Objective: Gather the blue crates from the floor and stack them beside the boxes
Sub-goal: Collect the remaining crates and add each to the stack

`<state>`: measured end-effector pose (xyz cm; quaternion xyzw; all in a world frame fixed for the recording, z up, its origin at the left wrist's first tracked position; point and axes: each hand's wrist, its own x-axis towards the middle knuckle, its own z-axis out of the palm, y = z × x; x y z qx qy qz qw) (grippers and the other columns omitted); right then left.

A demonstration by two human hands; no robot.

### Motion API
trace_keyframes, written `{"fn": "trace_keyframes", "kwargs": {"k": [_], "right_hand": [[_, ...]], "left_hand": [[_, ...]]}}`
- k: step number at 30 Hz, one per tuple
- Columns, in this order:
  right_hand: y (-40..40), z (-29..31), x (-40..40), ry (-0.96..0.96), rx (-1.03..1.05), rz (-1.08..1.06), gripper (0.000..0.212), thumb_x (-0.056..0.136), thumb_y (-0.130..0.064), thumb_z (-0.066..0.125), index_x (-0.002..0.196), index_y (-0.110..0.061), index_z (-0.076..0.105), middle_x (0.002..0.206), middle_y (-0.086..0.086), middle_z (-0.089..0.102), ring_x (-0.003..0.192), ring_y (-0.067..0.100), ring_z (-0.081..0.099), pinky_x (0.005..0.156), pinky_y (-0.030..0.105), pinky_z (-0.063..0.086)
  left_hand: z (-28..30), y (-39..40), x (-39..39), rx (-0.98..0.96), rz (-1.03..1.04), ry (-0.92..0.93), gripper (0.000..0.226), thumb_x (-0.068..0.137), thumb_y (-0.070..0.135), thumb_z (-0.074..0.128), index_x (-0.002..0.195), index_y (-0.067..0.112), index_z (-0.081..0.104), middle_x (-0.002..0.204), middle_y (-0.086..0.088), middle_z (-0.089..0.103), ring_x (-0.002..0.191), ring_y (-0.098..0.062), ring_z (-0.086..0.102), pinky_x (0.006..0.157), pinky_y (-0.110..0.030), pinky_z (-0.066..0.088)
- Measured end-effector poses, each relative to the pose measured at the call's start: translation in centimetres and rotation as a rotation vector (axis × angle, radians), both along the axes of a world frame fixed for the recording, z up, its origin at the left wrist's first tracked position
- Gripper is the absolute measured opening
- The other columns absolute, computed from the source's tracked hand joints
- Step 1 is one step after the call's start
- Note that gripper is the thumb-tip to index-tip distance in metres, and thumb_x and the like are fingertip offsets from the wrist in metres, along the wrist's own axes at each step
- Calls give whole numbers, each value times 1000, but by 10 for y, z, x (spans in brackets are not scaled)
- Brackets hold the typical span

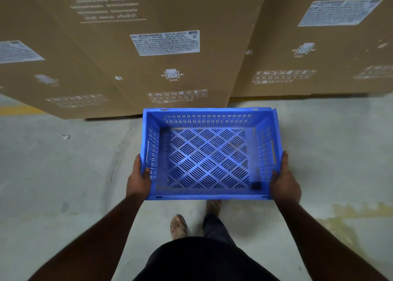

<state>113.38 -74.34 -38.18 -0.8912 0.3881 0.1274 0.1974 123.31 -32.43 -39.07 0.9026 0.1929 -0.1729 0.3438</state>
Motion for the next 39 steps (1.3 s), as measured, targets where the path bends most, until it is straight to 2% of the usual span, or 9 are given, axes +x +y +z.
{"fn": "trace_keyframes", "kwargs": {"k": [6,16,22,28,30,32,34,36,39], "right_hand": [[4,-7,2,-17,-41,-44,78,100,-25,49,162,-41,6,113,26,68,88,47,68,78,47,51],[0,-18,3,-61,-64,-53,77,100,-27,52,162,-41,8,103,28,69,83,47,68,74,47,51],[0,-17,6,-51,-49,-55,78,99,-25,50,162,-42,6,112,26,69,88,46,68,78,47,52],[1,-4,5,50,-2,-1,79,103,-30,43,161,-40,-9,127,24,59,104,45,66,87,49,50],[3,6,6,117,11,8,82,101,-31,45,162,-34,-10,137,24,53,115,45,62,94,50,48],[10,19,5,72,-70,23,83,95,-29,52,164,-24,6,149,21,44,126,44,53,99,55,47],[24,33,3,-94,-141,35,76,88,-25,59,158,-17,29,151,16,46,132,41,49,99,57,48],[51,48,3,-284,-32,-35,60,89,-23,59,148,-17,48,142,15,59,126,38,58,100,51,49],[102,72,-13,-612,186,-58,32,96,-15,60,126,-13,68,120,10,74,108,29,70,95,41,53]], "left_hand": [[1,-10,-3,154,44,30,60,102,38,46,157,36,22,133,-21,64,110,-50,63,93,-52,51],[7,-18,-8,267,40,32,59,103,37,44,157,36,19,130,-20,65,106,-48,64,89,-51,50],[8,-18,-5,226,54,22,57,103,35,46,156,35,23,126,-19,67,104,-47,65,87,-52,51],[6,-2,-5,-45,48,-19,60,92,36,47,151,33,34,133,-11,65,115,-40,64,97,-48,50],[7,2,-6,-82,45,-20,58,91,29,51,148,27,41,134,-10,65,118,-38,63,98,-44,48],[14,3,-9,-49,54,-5,51,94,20,56,144,19,48,131,-16,66,117,-40,63,96,-43,48],[25,1,-15,-4,102,-28,47,91,19,59,138,16,54,128,-18,67,115,-41,63,94,-45,49],[42,0,-22,-43,179,-85,47,88,20,60,134,16,57,128,-15,67,116,-37,63,96,-43,49],[68,-1,-41,-129,171,-244,41,87,17,59,129,16,60,124,-9,68,112,-31,64,96,-41,50]]}}
